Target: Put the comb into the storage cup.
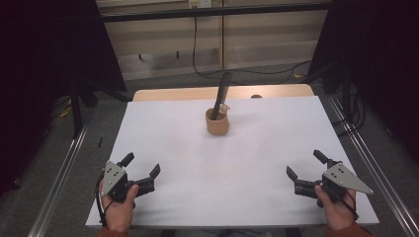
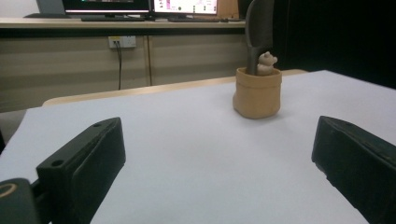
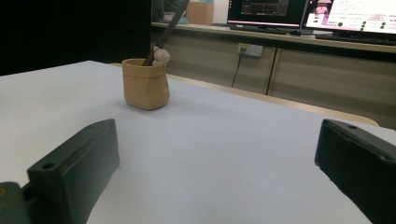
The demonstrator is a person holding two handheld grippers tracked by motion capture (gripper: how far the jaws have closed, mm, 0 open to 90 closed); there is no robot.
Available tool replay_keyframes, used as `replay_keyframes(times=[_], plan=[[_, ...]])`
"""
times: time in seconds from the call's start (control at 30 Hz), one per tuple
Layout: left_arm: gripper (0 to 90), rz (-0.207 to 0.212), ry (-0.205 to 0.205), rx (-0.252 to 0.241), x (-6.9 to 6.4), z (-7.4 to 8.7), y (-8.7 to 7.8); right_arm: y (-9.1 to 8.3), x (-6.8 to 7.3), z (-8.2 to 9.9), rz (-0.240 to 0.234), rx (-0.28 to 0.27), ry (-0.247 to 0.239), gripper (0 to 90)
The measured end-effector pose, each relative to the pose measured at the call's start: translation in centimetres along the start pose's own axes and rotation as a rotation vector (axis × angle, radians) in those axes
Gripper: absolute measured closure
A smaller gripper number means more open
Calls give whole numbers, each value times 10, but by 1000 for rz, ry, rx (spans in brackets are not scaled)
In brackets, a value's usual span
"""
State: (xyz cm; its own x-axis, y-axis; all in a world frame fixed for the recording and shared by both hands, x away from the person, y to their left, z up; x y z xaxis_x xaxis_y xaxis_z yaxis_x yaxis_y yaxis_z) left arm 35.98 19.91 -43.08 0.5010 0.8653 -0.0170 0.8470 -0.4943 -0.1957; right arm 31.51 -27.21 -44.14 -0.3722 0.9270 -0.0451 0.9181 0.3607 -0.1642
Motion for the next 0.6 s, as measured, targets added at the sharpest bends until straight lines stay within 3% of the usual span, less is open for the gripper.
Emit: replay_keyframes(times=[0.1, 0.13, 0.2, 0.3, 0.33, 0.37, 0.4, 0.43, 0.47, 0.57, 0.6], plan=[[22, 5, -14, -1, -3, 1, -4, 0, 0, 0, 0, 0, 0, 0], [21, 3, -2, 2, -3, 1, -6, 0, 0, 0, 1, 1, 0, 0], [21, 31, -17, 14, -4, 4, -7, 0, 0, 0, -1, 0, 1, 0], [21, 9, -23, 19, 1, 9, -7, 0, 0, 0, -2, 1, 3, 0], [21, -14, -2, 28, 4, 11, -7, 0, 1, 0, -3, 1, 3, 0], [21, -18, 1, 24, 5, 10, -7, 0, 1, 0, -4, 1, 1, 0], [21, -4, -29, 9, 4, 10, -6, 0, 0, 0, -3, 0, 2, 0], [21, 5, -32, 18, 4, 11, -5, 1, 0, 1, -1, 4, 0, 0], [21, 3, -18, 33, 4, 12, -4, 1, -1, 1, 1, 5, 2, 0], [21, 14, -14, 17, 1, 9, -5, 2, -1, 1, -2, 5, 4, 0], [21, 9, 4, 16, 1, 9, -5, 2, -1, 1, -2, 6, 5, 0]])
Point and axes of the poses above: each handheld gripper's, and its own axes: y roughly forward along the jaws, z roughly out of its underside, x roughly to its left, the point moved 7 cm from there along y, roughly forward along the jaws, and after that the axes turned 1 degree about x, right-handed, at the moved point
